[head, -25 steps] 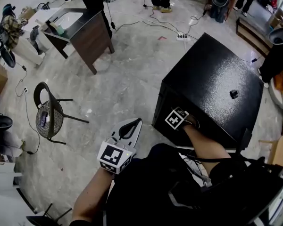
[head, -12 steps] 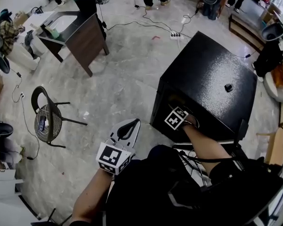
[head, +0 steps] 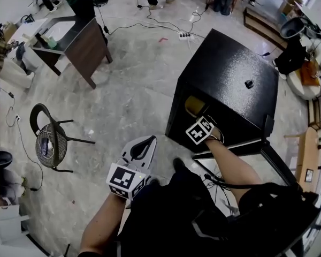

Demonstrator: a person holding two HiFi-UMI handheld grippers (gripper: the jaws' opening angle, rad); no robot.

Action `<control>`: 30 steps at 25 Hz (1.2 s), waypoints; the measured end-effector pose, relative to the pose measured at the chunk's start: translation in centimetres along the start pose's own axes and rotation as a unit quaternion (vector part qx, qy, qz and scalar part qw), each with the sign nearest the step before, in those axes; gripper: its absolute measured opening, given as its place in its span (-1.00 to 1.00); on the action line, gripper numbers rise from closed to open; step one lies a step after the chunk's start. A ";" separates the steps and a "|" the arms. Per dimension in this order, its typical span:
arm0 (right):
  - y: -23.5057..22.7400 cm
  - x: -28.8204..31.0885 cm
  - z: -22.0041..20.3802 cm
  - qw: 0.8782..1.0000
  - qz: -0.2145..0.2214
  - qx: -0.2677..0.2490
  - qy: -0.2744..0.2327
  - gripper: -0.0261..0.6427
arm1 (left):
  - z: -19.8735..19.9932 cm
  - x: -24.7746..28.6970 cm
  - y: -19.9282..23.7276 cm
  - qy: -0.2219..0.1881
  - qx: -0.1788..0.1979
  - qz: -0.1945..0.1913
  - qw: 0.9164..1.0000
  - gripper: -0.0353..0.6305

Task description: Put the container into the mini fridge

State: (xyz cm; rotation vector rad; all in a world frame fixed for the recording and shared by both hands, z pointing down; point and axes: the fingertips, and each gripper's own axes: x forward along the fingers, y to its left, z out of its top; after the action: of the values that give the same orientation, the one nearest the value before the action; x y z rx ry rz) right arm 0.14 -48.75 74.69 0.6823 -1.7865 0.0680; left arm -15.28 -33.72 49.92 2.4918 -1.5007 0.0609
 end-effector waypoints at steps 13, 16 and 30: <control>4.2 -10.5 -0.7 0.982 -0.019 0.157 -0.104 -0.66 | 0.4 -3.6 -0.5 -0.013 -0.025 -0.038 0.999 -0.88; 4.6 -13.2 -0.8 0.974 -0.021 0.181 -0.135 -0.73 | 0.4 -3.6 -1.2 -0.016 -0.025 -0.056 0.998 -0.88; 5.9 -25.9 -0.7 0.934 -0.071 0.243 -0.254 -0.86 | 3.1 -3.4 -4.1 -0.047 0.001 -0.112 0.993 -0.88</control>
State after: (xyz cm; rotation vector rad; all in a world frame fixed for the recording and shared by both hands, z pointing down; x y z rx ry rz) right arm 2.21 -33.00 53.44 1.2715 -2.2333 0.2629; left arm -13.56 -29.62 45.64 2.6808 -1.2428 -0.0951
